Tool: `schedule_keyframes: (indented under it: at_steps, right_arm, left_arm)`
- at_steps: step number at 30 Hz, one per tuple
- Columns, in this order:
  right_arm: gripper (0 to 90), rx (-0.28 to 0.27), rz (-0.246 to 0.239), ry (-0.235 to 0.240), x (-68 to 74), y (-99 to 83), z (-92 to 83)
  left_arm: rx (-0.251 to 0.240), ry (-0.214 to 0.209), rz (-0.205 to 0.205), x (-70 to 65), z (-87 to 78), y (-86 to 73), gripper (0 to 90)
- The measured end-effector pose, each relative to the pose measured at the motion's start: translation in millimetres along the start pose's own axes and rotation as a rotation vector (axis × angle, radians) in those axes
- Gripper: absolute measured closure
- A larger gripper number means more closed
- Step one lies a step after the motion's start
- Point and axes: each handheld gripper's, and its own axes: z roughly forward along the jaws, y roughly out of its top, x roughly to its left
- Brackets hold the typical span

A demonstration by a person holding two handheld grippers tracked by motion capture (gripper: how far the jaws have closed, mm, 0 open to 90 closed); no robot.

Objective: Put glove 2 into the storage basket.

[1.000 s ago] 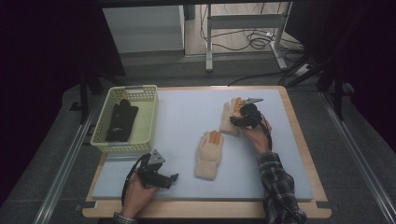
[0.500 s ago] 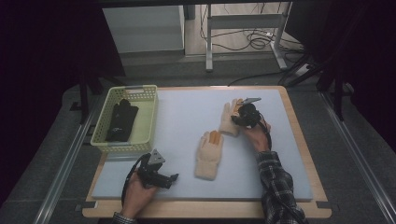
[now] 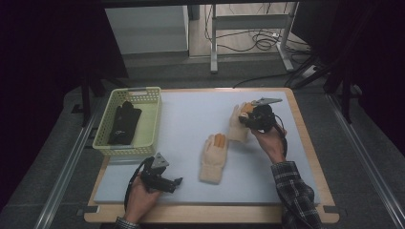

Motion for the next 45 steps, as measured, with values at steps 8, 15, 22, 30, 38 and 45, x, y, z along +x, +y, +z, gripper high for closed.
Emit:
schedule_keyframes:
  at_steps: [8, 15, 22, 30, 38, 45]
  right_arm:
    - [61.2, -0.035, 0.017, 0.091, 37.6, -6.4, -28.1]
    - [60.9, -0.040, 0.019, 0.175, 83.4, -20.4, -38.7]
    - [60.6, -0.032, 0.007, 0.193, 122.7, -34.8, -32.3]
    - [56.4, 0.008, -0.053, 0.125, 136.8, -61.3, -3.7]
    - [36.2, 0.012, -0.064, 0.112, 130.2, -70.5, -6.1]
    - [46.6, 0.021, -0.079, 0.140, 110.1, -76.5, -36.7]
  left_arm:
    - [0.001, 0.000, 0.001, 0.0, -0.1, 0.0, 1.9]
    - [-0.002, 0.002, 0.001, 0.0, 0.2, 0.0, 1.9]
    - [-0.004, 0.002, -0.001, -0.2, 0.3, 0.0, 1.9]
    - [-0.002, 0.001, -0.001, -0.2, 0.1, -0.1, 2.0]
    - [-0.002, 0.001, -0.001, -0.2, 0.1, -0.1, 2.0]
    - [-0.004, 0.002, -0.002, -0.3, 0.2, -0.1, 2.0]
